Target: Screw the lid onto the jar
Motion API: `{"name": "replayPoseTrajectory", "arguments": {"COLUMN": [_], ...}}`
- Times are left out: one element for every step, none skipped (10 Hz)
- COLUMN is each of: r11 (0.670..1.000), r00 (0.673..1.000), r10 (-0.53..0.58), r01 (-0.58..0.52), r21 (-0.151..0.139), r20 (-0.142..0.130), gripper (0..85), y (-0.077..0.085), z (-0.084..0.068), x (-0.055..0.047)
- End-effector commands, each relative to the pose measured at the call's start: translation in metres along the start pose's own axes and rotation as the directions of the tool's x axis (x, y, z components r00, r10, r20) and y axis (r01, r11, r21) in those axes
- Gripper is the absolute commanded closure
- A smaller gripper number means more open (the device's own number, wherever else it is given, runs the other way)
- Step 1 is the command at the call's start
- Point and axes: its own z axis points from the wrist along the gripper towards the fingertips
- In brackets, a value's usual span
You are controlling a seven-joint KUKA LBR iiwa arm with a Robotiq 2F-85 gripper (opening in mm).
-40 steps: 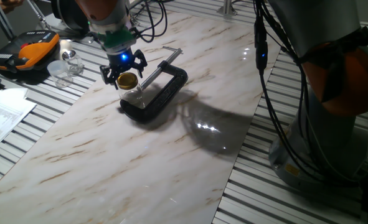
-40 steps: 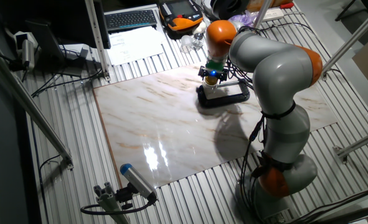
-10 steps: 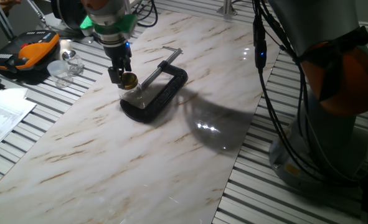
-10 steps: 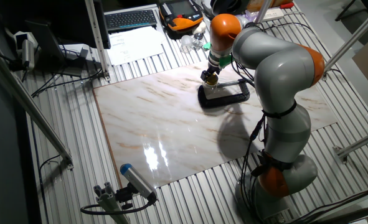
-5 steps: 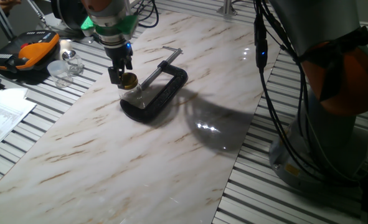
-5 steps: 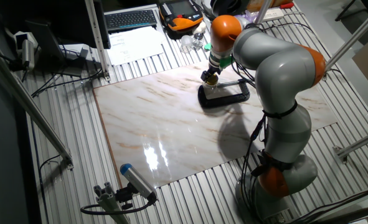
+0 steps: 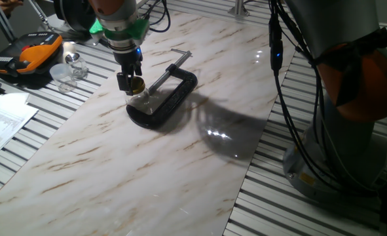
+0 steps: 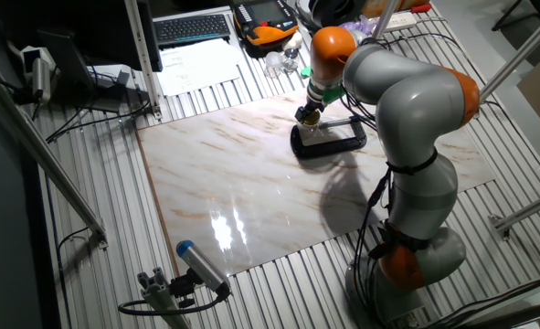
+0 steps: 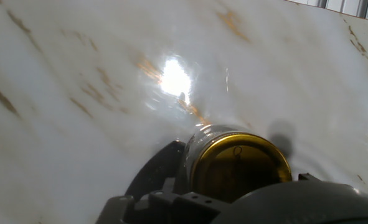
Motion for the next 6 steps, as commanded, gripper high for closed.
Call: {"name": "replayPoseTrajectory", "arguments": {"r11": [1.000, 1.000, 1.000, 1.000, 1.000, 1.000], "r00": [1.000, 1.000, 1.000, 1.000, 1.000, 1.000], "r10": [0.000, -0.002, -0.005, -0.007, -0.008, -0.008], "r01": [0.000, 0.002, 0.005, 0.007, 0.008, 0.008], "r21": [-0.001, -0.005, -0.006, -0.006, -0.005, -0.005], "r20": [0.000, -0.002, -0.006, -0.007, -0.008, -0.005], "gripper": [0.0, 0.0, 0.0, 17.0, 17.0, 17.0], "y": [0.0001, 0.0005, 0.0009, 0.0007, 0.0002, 0.0000], "z": [0.0002, 0.0008, 0.0011, 0.0009, 0.0012, 0.0015], "x": [-0.0003, -0.0006, -0.0005, -0.0003, -0.0001, -0.0003]}}
